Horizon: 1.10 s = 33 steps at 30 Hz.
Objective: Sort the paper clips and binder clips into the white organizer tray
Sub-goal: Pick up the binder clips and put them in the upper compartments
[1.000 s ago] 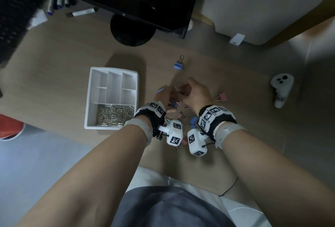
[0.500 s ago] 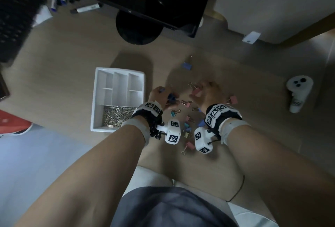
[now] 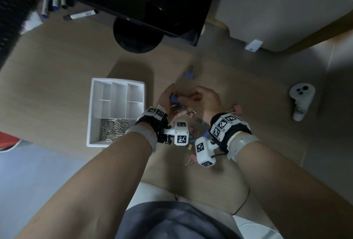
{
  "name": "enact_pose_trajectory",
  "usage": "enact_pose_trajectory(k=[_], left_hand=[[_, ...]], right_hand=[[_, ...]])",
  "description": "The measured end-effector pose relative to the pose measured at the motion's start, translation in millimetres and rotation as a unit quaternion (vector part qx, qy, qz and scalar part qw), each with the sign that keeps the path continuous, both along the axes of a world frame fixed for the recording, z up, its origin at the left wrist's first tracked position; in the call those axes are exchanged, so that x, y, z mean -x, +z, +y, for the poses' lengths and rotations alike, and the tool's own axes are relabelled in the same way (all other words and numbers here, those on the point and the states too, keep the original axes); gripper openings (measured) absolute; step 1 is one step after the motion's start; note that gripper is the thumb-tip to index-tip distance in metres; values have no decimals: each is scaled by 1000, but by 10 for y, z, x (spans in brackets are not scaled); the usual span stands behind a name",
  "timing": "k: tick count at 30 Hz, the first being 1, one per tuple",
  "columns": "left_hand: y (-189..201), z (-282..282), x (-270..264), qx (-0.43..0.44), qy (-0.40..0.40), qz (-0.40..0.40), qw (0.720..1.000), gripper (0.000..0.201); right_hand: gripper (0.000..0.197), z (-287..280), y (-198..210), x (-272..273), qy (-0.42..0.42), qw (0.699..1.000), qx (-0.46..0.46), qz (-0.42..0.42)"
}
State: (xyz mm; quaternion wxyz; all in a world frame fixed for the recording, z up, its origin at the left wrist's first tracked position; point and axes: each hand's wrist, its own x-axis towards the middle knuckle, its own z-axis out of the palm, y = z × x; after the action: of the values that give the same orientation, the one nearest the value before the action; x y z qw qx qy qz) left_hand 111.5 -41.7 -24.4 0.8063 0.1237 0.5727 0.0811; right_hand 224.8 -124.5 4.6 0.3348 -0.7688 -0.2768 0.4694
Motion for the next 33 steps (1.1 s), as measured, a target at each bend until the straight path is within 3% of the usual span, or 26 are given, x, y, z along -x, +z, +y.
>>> enact_pose_trajectory(k=[2, 3, 6, 8, 10, 13, 16, 18, 21, 23, 27, 30, 33], left_hand=[[26, -15, -46, 19, 20, -58, 998, 63], [23, -14, -51, 20, 29, -71, 997, 62], [26, 18, -7, 8, 42, -13, 999, 44], [47, 57, 52, -12, 21, 15, 1000, 44], [78, 124, 121, -29, 6, 31, 999, 45], [31, 249, 255, -64, -29, 52, 996, 40], [-24, 351, 373, -74, -28, 69, 994, 43], [10, 405, 411, -62, -18, 76, 995, 37], [48, 439, 386, -64, -35, 65, 995, 27], [19, 428, 352, -72, -79, 66, 992, 29], [-91, 309, 270, -77, -120, 85, 986, 47], [-130, 160, 160, -53, -103, 64, 991, 67], [-27, -11, 0, -25, -50, 38, 998, 65]], right_hand=[[29, 26, 63, 11, -22, 999, -16, 33], [28, 37, 77, -5, -31, 999, -36, 6], [40, 52, -34, -115, -78, 985, -79, -129], [30, 82, -163, -218, -81, 980, -62, -173], [18, 169, -258, -290, -3, 974, -26, -224], [54, 436, -382, -303, 178, 945, 79, -264], [68, 650, -507, -223, 279, 907, 139, -283], [62, 656, -562, -169, 273, 900, 154, -304], [25, 493, -647, -156, 161, 921, 91, -342], [10, 335, -696, -177, 90, 948, 57, -299], [14, 151, -543, -151, 15, 981, 22, -195], [31, 107, -231, -88, 14, 992, 4, -126], [41, 22, 93, -49, 104, 987, -20, -117]])
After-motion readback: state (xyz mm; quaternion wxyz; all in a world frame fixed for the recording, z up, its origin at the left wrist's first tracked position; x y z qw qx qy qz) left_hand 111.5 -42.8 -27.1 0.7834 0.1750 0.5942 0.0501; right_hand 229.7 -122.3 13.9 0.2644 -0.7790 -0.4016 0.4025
